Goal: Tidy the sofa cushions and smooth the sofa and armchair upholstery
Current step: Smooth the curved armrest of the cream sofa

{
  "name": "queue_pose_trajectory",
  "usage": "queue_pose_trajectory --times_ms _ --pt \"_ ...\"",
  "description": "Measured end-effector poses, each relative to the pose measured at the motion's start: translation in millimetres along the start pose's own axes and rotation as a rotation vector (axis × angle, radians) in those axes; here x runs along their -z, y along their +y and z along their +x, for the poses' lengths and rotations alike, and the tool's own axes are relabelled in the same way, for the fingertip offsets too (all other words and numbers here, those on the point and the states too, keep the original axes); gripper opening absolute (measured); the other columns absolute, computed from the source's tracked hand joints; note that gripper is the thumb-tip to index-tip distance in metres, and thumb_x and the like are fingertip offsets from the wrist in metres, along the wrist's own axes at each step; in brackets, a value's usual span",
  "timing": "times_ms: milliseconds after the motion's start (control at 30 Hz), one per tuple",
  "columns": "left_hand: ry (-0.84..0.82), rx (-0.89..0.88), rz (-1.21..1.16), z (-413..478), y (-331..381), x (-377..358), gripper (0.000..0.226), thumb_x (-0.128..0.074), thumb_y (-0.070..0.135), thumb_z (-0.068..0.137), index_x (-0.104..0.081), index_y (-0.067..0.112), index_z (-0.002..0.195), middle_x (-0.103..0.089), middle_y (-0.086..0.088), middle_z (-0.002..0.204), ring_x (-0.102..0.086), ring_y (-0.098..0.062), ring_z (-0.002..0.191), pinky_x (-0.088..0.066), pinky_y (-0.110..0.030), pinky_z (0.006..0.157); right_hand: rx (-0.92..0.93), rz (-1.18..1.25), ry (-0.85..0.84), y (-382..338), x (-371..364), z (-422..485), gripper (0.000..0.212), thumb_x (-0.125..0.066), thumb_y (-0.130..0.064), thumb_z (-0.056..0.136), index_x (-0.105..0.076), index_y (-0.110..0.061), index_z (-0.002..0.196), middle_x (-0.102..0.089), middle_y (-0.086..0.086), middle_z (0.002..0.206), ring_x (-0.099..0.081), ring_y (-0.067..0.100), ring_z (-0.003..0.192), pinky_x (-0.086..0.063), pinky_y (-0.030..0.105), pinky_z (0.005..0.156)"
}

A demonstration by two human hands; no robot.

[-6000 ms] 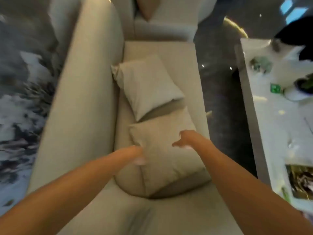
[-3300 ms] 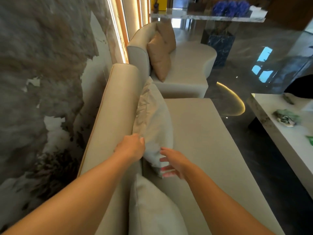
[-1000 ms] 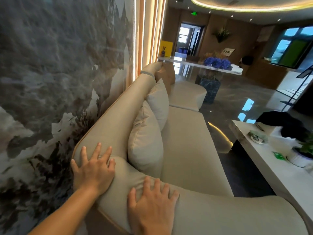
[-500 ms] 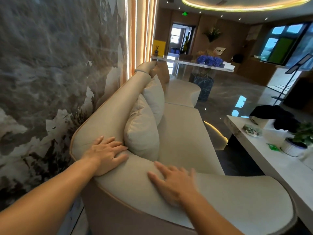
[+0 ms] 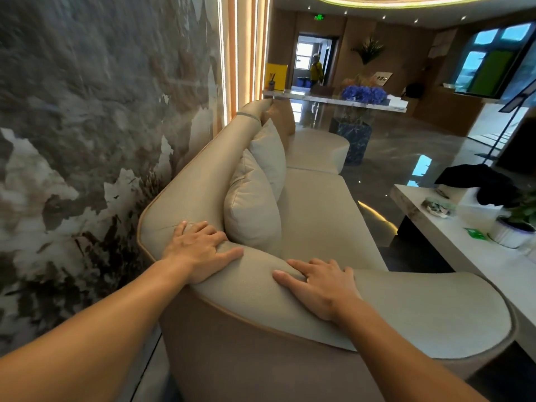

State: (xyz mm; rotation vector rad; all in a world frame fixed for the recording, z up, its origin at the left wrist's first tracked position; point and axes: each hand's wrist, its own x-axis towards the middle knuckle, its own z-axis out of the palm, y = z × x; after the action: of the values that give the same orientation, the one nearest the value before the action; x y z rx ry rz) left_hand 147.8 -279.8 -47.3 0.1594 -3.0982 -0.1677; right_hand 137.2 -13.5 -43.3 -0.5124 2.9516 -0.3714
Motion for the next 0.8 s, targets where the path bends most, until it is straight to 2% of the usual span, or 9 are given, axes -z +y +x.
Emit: queue_pose_trajectory --times_ms 267,533,800 --pt "0.015 0.091 -0.013 -24.8 22.5 -4.8 0.092 -0.010 0.087 0.068 -0.049 0.040 0.137 -0.042 0.007 0.152 -0.020 -0.019 0.149 -0.001 -0.053 0.119 0.040 -0.018 -0.036 8.6 2.5 -17.8 0.087 -0.007 -0.094 0.065 -0.038 -0.056 0.137 -0.053 -0.001 0.133 -0.042 0.030 0.123 -0.025 0.057 0.098" --pt "0.121 0.111 -0.028 -14.3 18.4 -10.2 0.086 -0.014 0.084 0.070 -0.053 0.043 0.134 -0.044 0.015 0.151 -0.023 -0.015 0.147 -0.004 -0.050 0.120 0.104 0.029 0.010 9.0 -2.3 5.2 0.081 -0.014 -0.091 0.069 -0.049 -0.053 0.131 -0.055 0.000 0.118 -0.045 0.027 0.117 -0.030 0.055 0.095" --pt "0.160 0.128 -0.043 -9.6 18.8 -8.1 0.079 -0.019 0.078 0.073 -0.060 0.039 0.129 -0.049 0.015 0.147 -0.026 -0.014 0.146 -0.004 -0.049 0.121 0.127 0.040 0.002 5.7 -1.8 18.1 0.080 -0.014 -0.091 0.068 -0.049 -0.056 0.132 -0.047 -0.005 0.099 -0.047 0.023 0.111 -0.034 0.052 0.095"
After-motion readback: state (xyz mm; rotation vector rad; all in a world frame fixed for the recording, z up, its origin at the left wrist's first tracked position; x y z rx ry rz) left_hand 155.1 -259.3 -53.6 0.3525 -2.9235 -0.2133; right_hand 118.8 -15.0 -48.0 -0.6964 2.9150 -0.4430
